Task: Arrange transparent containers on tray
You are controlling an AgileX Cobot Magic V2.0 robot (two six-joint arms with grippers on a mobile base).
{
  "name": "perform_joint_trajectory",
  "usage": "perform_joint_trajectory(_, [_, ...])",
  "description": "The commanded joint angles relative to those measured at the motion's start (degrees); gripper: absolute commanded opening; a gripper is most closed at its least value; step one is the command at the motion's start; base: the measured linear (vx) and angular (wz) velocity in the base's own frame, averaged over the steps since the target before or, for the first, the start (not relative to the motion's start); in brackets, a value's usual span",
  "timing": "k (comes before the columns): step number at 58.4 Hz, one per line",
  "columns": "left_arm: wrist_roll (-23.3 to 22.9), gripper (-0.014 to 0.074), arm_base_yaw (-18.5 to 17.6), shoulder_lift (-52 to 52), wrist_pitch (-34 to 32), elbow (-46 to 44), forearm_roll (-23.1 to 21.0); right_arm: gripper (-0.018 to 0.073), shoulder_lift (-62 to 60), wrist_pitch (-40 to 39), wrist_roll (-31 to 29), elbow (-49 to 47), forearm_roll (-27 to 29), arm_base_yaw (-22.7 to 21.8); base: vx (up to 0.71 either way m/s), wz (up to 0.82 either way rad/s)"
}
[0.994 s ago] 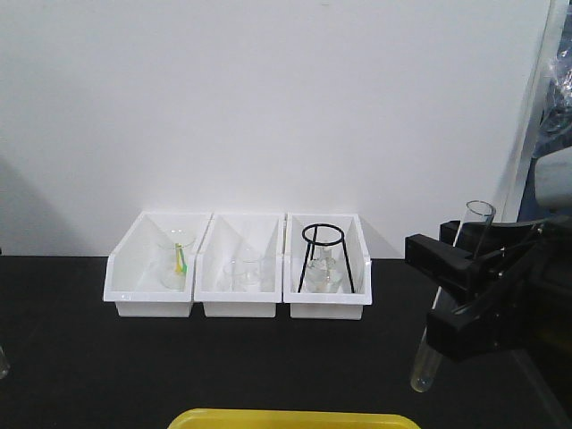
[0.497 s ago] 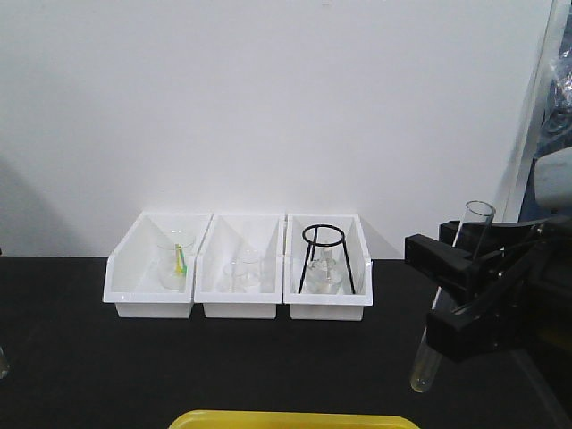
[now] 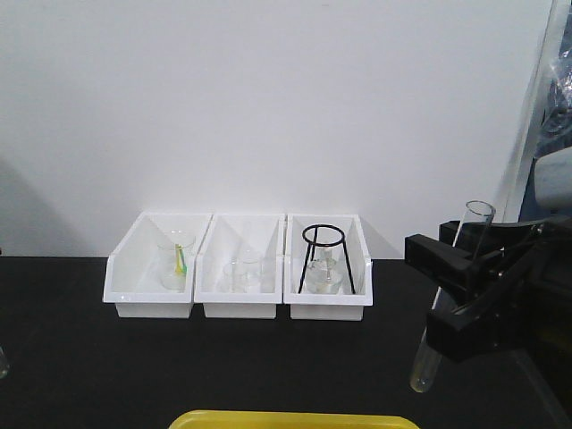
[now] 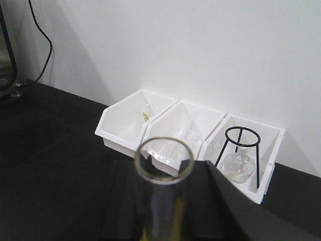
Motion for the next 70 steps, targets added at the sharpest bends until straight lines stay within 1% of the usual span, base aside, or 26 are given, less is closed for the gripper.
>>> perform_joint_trajectory(1, [-0.4, 0.0125, -0.2, -0.2, -4.9, -2.2, -0.4, 0.0138, -0.9, -4.9, -0.6, -1.8, -0.7, -0.2, 0.00, 0.00])
perform_joint_trajectory(12, [-0.5, 0.0126, -0.2, 0.8, -4.3, -2.2, -0.4, 0.0138, -0.9, -3.9, 0.1, -1.8, 0.2, -0.2, 0.00, 0.00])
perform_joint_trajectory(17, [-0.6, 0.0129, -0.8, 2.3, -3.2, -2.2, -0.6, 0.0138, -0.1, -1.0, 3.4, -1.9, 1.9, -0.2, 0.00, 0.00])
perform_joint_trajectory(20, [-0.9, 0.0131, -1.6, 3.3, -3.1, -2.2, -1.6, 0.0138, 0.7, 0.6, 4.9, -1.9, 2.2, -0.2, 0.00, 0.00])
perform_joint_trajectory(26, [-0.9, 0.0139, -4.1, 6.2, -3.0, -2.3, -3.9, 0.0138, 3.5, 3.9, 8.4, -1.9, 2.2, -0.2, 0.00, 0.00])
perform_joint_trajectory(34, [-0.9, 0.0142, -8.9, 11.7, -2.3, -2.3, -7.1, 0.0138, 7.9, 6.4, 12.7, -1.9, 2.4, -0.2, 0.00, 0.00])
perform_joint_trajectory(43, [-0.9, 0.0149, -14.9, 19.4, -0.9, -3.0, -13.2, 0.0138, 13.8, 9.8, 17.5, -1.9, 2.4, -0.2, 0.00, 0.00])
perform_joint_trajectory(47, [-0.9, 0.0151, -16.6, 23.3, 1.0, -4.9, -15.0, 0.0138, 16.2, 11.5, 17.9, -1.9, 2.4, -0.2, 0.00, 0.00])
perform_joint_trajectory(50, [-0.9, 0.0153, -17.5, 26.5, 2.9, -6.6, -15.2, 0.0138, 17.8, 11.9, 17.9, -1.9, 2.4, -0.2, 0.00, 0.00])
perform_joint_trajectory(56, [-0.9, 0.0157, -17.5, 33.0, 6.5, -10.3, -17.3, 0.0140, 21.4, 11.9, 18.8, -1.9, 2.6, -0.2, 0.00, 0.00])
perform_joint_trajectory(61, [-0.9, 0.0158, -17.5, 38.4, 8.9, -11.8, -21.5, 0.0142, 24.4, 11.9, 20.1, -1.9, 2.8, -0.2, 0.00, 0.00])
perform_joint_trajectory(70, [-0.9, 0.0164, -17.5, 45.9, 9.7, -12.1, -26.3, 0.0146, 29.3, 11.0, 20.4, -1.9, 2.7, -0.2, 0.00, 0.00])
